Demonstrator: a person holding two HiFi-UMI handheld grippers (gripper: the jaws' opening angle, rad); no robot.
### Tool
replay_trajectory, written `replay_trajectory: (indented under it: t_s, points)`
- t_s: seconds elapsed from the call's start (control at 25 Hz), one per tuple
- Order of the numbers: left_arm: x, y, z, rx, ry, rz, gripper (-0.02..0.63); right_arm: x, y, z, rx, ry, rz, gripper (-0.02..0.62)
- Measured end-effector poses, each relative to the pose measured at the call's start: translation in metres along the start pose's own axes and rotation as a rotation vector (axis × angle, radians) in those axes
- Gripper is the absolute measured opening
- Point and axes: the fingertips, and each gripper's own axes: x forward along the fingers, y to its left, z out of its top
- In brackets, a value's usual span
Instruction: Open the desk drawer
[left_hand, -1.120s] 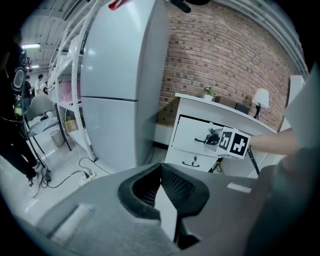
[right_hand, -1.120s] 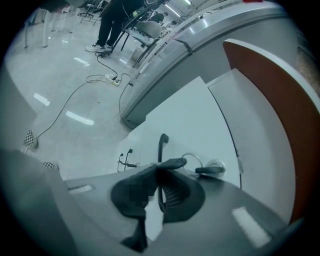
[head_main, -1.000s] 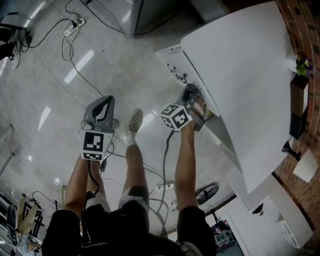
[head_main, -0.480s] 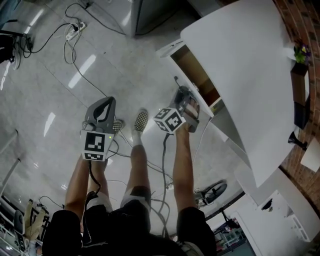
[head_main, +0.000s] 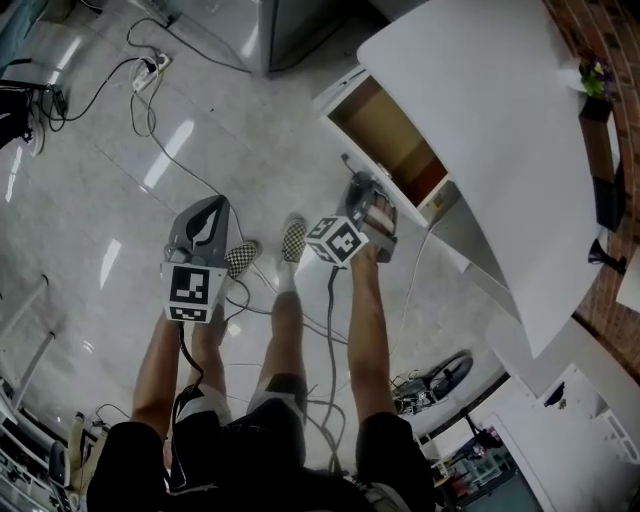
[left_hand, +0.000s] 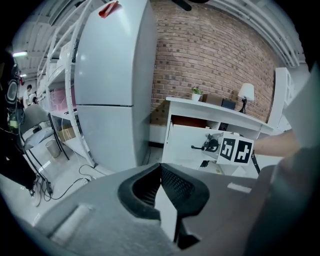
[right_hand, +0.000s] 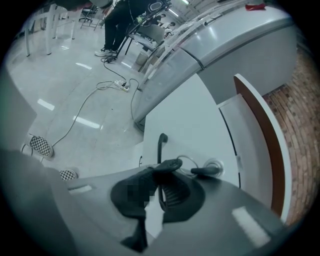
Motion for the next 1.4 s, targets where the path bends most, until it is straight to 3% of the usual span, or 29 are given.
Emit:
replay_trajectory:
  t_s: [0.44,1.12,1.4]
  points:
    - [-0.011,0.007,-0.015,0.016,0.005,-0.037,0.011,-0.005,0.002,-0.001,-0.017,0.032,-0.014,0.018]
    - [-0.037,0.016,-0.032,0.048,-0.005,-0.076,0.011,-0.050,0.088,0.004,-0.021,0.043,0.060,0.017]
    - [-0.042,0.019,-0.039,0.055,-0.003,-0.091,0.011,-0.057,0.111,0.017,-0.012,0.048,0.047,0.015]
